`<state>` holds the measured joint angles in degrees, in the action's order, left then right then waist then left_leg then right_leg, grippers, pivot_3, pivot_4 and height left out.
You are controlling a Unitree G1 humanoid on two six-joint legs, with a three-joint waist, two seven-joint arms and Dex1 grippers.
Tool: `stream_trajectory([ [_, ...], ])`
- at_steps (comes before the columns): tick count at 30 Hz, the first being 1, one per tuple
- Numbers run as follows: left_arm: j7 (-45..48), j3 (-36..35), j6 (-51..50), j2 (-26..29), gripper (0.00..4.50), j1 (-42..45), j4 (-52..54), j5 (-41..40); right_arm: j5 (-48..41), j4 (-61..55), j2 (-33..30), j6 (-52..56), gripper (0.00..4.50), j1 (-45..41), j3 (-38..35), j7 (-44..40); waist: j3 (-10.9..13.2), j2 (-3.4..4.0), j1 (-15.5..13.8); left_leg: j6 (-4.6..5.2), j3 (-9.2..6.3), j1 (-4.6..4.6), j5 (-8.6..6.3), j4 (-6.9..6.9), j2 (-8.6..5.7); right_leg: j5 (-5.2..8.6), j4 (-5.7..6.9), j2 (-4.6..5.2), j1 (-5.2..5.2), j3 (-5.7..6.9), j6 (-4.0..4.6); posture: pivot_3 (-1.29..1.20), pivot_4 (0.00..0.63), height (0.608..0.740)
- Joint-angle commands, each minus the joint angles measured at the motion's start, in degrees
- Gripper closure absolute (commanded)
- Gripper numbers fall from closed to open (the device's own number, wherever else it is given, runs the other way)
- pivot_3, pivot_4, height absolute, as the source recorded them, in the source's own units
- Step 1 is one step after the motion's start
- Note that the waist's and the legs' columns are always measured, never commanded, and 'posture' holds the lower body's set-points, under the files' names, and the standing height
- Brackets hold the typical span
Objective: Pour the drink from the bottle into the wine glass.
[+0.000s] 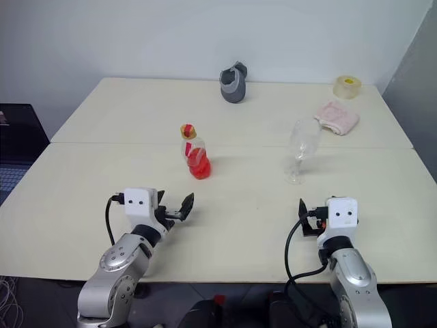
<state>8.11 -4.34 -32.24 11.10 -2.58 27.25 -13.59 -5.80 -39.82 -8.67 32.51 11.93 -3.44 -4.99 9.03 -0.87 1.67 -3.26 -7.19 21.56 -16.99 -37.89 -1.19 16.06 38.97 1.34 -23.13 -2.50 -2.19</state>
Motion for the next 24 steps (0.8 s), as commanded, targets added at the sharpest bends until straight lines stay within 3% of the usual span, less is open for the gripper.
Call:
stream_trajectory([
  [1, -0.51, -0.38, 0.99, 0.14, 0.03, 0.64, 1.87, 0.63, -0.67, -2.22, -0.51, -1.28, 0.00, -0.58, -1.56, -0.44, 0.00, 0.00, 0.00, 0.00, 0.00, 0.00, 0.00, 0.00, 0.00, 0.00, 0.00, 0.00, 0.00, 0.00, 0.00, 0.00, 0.150, 0.740],
  [24, 2.23, -1.68, 5.27, 2.57, 0.03, 5.12, -3.16, 1.59, -5.87, 0.05, -3.46, -0.35, 0.00, -4.95, -2.33, -7.18, 0.00, 0.01, 0.00, 0.00, 0.00, 0.00, 0.00, 0.00, -0.01, 0.00, 0.00, -0.01, 0.00, 0.02, 0.00, 0.00, 0.150, 0.740],
])
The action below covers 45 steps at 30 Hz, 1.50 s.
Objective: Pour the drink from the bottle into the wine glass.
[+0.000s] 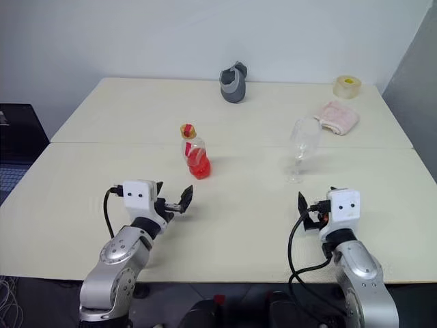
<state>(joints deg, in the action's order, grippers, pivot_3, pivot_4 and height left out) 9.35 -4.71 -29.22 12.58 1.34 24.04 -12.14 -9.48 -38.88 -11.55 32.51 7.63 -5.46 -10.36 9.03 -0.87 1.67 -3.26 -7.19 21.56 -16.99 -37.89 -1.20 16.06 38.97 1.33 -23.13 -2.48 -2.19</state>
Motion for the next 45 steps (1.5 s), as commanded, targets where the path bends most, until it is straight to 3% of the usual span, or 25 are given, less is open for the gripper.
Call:
stream_trajectory([
  [1, 1.74, -1.65, 2.88, 1.60, 0.03, 1.57, -0.69, -0.12, -2.90, -0.84, -0.60, -0.40, 0.00, -0.67, -0.03, -2.46, 0.00, 0.00, 0.00, 0.00, 0.00, 0.00, 0.00, 0.00, 0.00, 0.00, 0.00, 0.00, 0.00, 0.00, 0.00, 0.00, 0.150, 0.740],
  [17, 9.45, -0.59, 9.71, 2.64, 0.03, 10.16, -14.08, -1.30, -21.06, -2.59, -11.37, -3.31, 0.00, -1.47, 3.38, -25.71, 0.02, -0.01, 0.00, 0.04, -0.01, 0.00, -0.02, -0.02, -0.01, 0.00, 0.00, 0.00, 0.02, 0.03, 0.00, 0.00, 0.150, 0.740],
  [32, 12.24, -0.71, 19.56, 4.65, 0.03, 17.94, -27.44, 1.10, -17.47, 0.34, -12.76, -8.16, 0.00, -2.41, 9.50, -26.91, 0.02, -0.02, -0.04, -0.01, -0.11, 0.02, 0.01, -0.04, -0.02, -0.01, 0.00, 0.02, 0.01, 0.07, 0.00, 0.00, 0.150, 0.740],
  [45, 14.47, 0.88, 29.27, 2.09, 0.03, 29.90, -46.77, 2.75, -18.38, -1.81, -12.69, -7.20, 0.00, -1.25, 9.31, -23.32, 0.02, -0.04, -0.05, -0.05, -0.24, 0.07, 0.03, -0.08, -0.07, -0.01, 0.01, 0.03, -0.01, 0.11, 0.00, 0.00, 0.150, 0.740],
])
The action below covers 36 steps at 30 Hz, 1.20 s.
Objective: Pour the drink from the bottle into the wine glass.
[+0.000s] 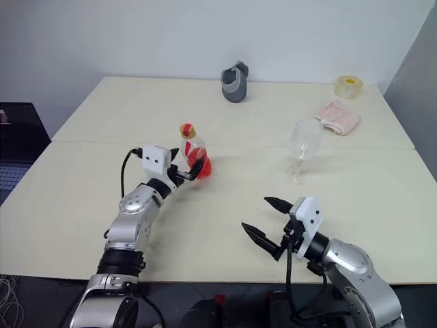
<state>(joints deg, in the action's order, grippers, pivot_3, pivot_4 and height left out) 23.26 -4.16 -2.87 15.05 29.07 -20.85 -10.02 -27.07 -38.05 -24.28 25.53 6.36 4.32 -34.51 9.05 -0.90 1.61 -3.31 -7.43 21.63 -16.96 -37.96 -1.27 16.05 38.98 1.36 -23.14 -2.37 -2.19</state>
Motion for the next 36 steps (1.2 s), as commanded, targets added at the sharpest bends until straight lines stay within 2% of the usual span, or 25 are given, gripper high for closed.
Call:
stream_trajectory([
  [1, 0.87, 0.42, 3.68, -0.70, 0.03, 2.91, -3.29, 0.69, -0.79, -2.71, 0.01, -0.18, 0.00, -0.04, -0.43, 1.04, 0.00, 0.00, 0.01, 0.00, -0.01, 0.00, 0.00, 0.00, 0.00, 0.00, 0.00, 0.00, 0.00, 0.00, 0.00, 0.00, 0.150, 0.740],
  [9, -0.60, -0.24, 12.96, -3.51, 0.03, 8.66, -13.47, 1.93, -0.75, -2.38, -0.18, -0.29, 0.00, -0.62, -0.81, 2.31, 0.01, -0.01, 0.00, 0.00, 0.02, 0.02, 0.00, -0.02, -0.02, 0.00, 0.01, 0.00, 0.00, 0.03, 0.00, 0.00, 0.150, 0.740],
  [12, -1.20, -0.62, 14.86, -3.68, 0.62, 9.29, -14.92, 2.04, -0.97, -2.44, -0.30, -0.19, 0.00, -0.67, -1.03, 2.57, 0.00, -0.01, 0.07, 0.00, 0.01, 0.02, 0.00, -0.02, -0.02, 0.00, 0.01, 0.00, -0.01, 0.02, 0.00, 0.00, 0.150, 0.740],
  [19, -2.05, -1.26, 14.28, -2.81, 2.72, 8.24, -13.31, 2.23, -1.69, -1.20, 0.45, 0.73, 0.00, -2.62, -1.67, 3.69, 0.01, -0.01, 0.09, 0.00, -0.01, 0.03, 0.00, -0.03, -0.02, 0.00, 0.02, -0.01, -0.02, 0.02, 0.00, 0.00, 0.150, 0.740],
  [21, -2.00, -1.33, 13.25, -2.36, 3.09, 7.67, -11.65, 2.16, -2.26, -0.35, 1.34, 2.28, 0.00, -5.36, -1.82, 5.29, 0.00, -0.01, 0.21, 0.00, -0.03, 0.02, 0.00, -0.02, -0.01, 0.00, 0.03, -0.01, -0.02, 0.01, 0.00, 0.00, 0.150, 0.740],
  [24, -0.17, -0.03, 10.44, -1.50, 3.13, 6.44, -7.45, 2.26, -1.29, 1.98, 2.90, 5.37, 0.00, -12.73, -1.24, 8.75, 0.01, -0.01, 0.45, -0.03, -0.08, 0.01, 0.02, -0.01, 0.01, -0.01, 0.05, -0.04, -0.05, -0.01, 0.01, 0.00, 0.150, 0.740],
  [30, 9.94, 3.18, 0.74, -0.45, 3.13, 6.27, 1.19, -2.06, 0.79, 10.48, 7.42, 10.69, 0.00, -31.68, -0.12, 14.52, 0.01, 0.00, 0.18, -0.14, -0.15, 0.10, 0.09, -0.04, -0.02, -0.02, 0.06, -0.03, -0.13, 0.02, 0.02, 0.00, 0.150, 0.740],
  [36, 17.37, 6.65, -2.51, 0.03, 3.13, 7.40, 3.71, -2.53, 2.39, 19.22, 11.21, 10.06, 0.00, -41.91, 0.50, 14.45, 0.01, 0.00, 0.24, -0.14, -0.14, 0.17, 0.09, -0.05, -0.05, -0.02, 0.01, 0.05, -0.17, 0.03, 0.02, 0.00, 0.150, 0.740],
])
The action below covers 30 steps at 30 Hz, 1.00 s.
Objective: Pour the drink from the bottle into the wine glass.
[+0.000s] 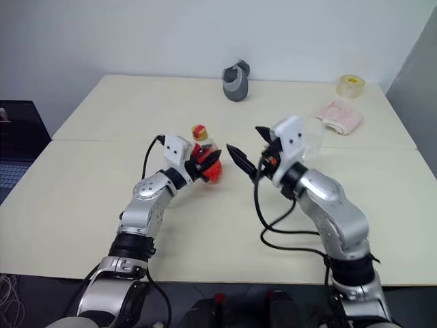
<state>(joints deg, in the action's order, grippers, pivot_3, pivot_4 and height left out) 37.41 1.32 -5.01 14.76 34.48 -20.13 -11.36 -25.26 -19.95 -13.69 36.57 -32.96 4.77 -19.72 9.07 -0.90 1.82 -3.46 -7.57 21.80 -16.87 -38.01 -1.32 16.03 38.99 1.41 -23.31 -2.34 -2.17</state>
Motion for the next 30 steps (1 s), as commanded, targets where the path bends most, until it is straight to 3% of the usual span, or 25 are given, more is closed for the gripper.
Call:
stream_trajectory([
  [1, 4.17, 1.56, -0.63, 0.25, 3.13, 2.28, 3.09, -1.31, 0.66, 1.88, 0.82, -0.96, 0.00, -3.29, 0.07, -0.67, 0.00, 0.00, 0.04, 0.00, 0.00, 0.00, 0.00, 0.00, 0.00, 0.00, 0.01, 0.00, 0.00, 0.00, 0.00, 0.00, 0.150, 0.740],
  [17, 11.15, 5.12, 0.89, -1.67, 3.13, 5.05, 1.13, -0.25, -1.53, 2.55, -0.22, 6.20, 0.00, -4.55, 0.03, -4.67, 0.00, 0.01, 0.22, 0.05, -0.03, -0.01, -0.02, 0.00, 0.02, 0.00, 0.04, -0.02, -0.02, 0.00, 0.00, 0.00, 0.150, 0.740],
  [20, 10.89, 4.81, 1.07, -1.93, 3.13, 5.64, 0.13, -0.13, -1.61, 2.87, 0.12, 6.58, 0.59, -4.43, -0.80, -4.04, 0.00, 0.01, 0.21, 0.05, -0.03, 0.00, -0.02, 0.00, 0.02, 0.00, 0.04, -0.02, -0.02, 0.00, 0.00, 0.00, 0.150, 0.740],
  [27, 10.32, 4.42, 0.85, -1.84, 3.13, 5.14, 0.40, -0.29, -3.67, 1.65, 2.50, 8.88, 3.06, -3.92, -2.38, -2.56, 0.00, 0.01, 0.21, 0.05, -0.04, 0.00, -0.02, 0.01, 0.02, 0.00, 0.05, -0.02, -0.04, -0.01, 0.00, 0.00, 0.150, 0.740],
  [30, 10.13, 4.49, 0.47, -1.58, 3.13, 3.85, 2.00, -0.38, -5.02, 1.22, 4.26, 10.10, 3.14, -4.14, -3.50, -1.49, 0.00, 0.01, 0.24, 0.05, -0.05, 0.00, -0.02, 0.01, 0.02, 0.00, 0.05, -0.02, -0.04, -0.01, 0.00, 0.00, 0.150, 0.740],
])
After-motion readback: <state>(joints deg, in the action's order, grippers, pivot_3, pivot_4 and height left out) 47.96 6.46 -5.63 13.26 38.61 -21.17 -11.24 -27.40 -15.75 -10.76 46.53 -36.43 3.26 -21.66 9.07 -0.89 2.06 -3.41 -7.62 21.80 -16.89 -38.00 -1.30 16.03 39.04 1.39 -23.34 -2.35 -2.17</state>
